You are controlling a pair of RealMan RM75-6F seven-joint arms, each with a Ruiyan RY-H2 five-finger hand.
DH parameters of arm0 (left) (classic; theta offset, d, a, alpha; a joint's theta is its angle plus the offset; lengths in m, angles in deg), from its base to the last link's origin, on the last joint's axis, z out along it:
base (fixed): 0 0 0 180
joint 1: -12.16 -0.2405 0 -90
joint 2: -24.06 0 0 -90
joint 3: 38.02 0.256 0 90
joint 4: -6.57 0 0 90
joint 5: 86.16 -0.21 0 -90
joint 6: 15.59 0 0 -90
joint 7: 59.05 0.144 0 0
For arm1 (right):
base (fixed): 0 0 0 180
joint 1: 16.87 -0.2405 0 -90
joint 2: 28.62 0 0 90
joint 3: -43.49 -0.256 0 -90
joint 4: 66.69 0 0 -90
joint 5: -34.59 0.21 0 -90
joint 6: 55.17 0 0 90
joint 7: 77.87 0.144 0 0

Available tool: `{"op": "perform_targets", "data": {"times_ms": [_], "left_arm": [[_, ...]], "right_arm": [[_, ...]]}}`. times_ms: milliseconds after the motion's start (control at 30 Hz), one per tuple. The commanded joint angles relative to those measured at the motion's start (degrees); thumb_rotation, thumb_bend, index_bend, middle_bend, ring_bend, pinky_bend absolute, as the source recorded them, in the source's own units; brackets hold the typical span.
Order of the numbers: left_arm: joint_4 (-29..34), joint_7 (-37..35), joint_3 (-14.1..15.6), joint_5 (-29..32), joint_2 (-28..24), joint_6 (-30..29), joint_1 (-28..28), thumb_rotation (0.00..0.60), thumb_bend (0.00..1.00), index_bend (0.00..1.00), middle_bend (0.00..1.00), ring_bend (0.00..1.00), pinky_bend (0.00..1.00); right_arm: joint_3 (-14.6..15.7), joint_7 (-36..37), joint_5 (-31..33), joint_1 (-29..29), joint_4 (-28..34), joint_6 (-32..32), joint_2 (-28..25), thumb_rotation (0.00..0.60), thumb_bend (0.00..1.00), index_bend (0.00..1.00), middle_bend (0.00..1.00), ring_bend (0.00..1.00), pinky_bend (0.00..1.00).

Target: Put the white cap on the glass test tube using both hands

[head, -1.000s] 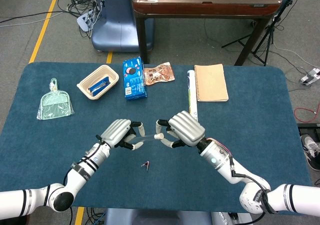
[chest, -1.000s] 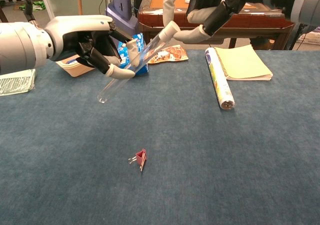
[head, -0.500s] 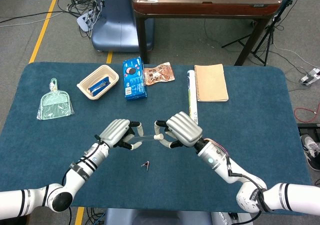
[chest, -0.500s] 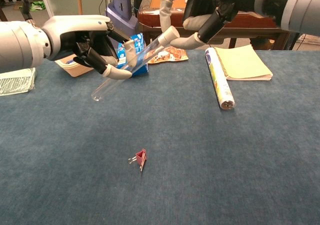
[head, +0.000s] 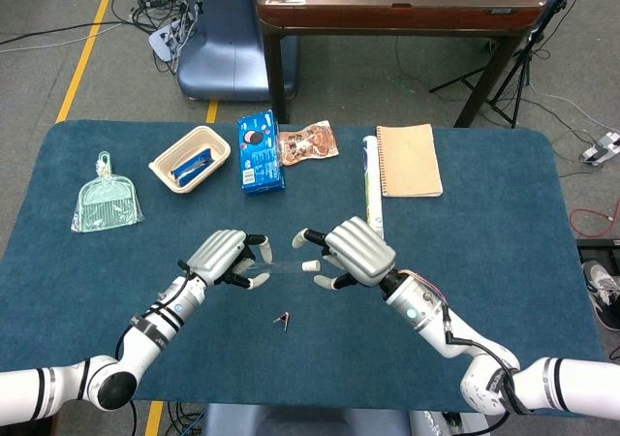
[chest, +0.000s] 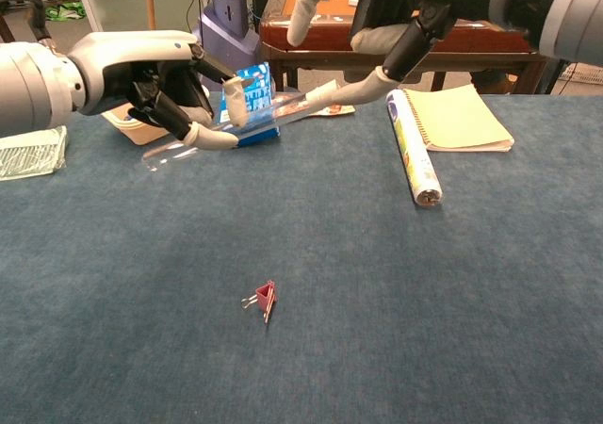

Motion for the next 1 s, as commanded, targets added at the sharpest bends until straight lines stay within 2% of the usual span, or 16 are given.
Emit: {"op": "perform_targets", "data": {"times_ms": [33, 300, 533, 1000], "left_arm": [[-0.4, 0.1, 0.2, 0.0, -0.2, 0.1, -0.1, 0.600, 0.26, 0.65, 1.00, 0.99, 1.00], [-4.8, 3.1, 2.5, -0.3, 1.6, 0.0, 0.1, 0.600, 0.26, 0.65, 1.00, 0.99, 1.00], [-12.3, 8.7, 4.9, 1.6, 7.8, -0.3, 1.0, 0.600, 0.26, 0.66, 1.00, 0.99, 1.00], [-23.1, 14.5, 5.0, 5.6, 16.4, -0.2, 2.7, 0.600, 0.26, 0.64, 1.00, 0.98, 1.00]], "right_arm": [[0.2, 0.6, -0.6, 0.6, 0.3, 0.6, -0.7, 0.600, 0.16, 0.32, 1.00, 1.00, 1.00], [0.8, 2.5, -3.4, 4.1, 1.0, 5.0, -4.6, 0.600, 0.16, 0.30, 1.00, 1.00, 1.00], [1.2, 2.6, -5.1, 8.5, 2.0, 10.5, -8.8, 0.600, 0.16, 0.29, 1.00, 1.00, 1.00], [2.1, 2.3, -4.2, 12.8, 2.2, 12.6, -13.3, 0.600, 0.16, 0.29, 1.00, 1.00, 1.00]]}}
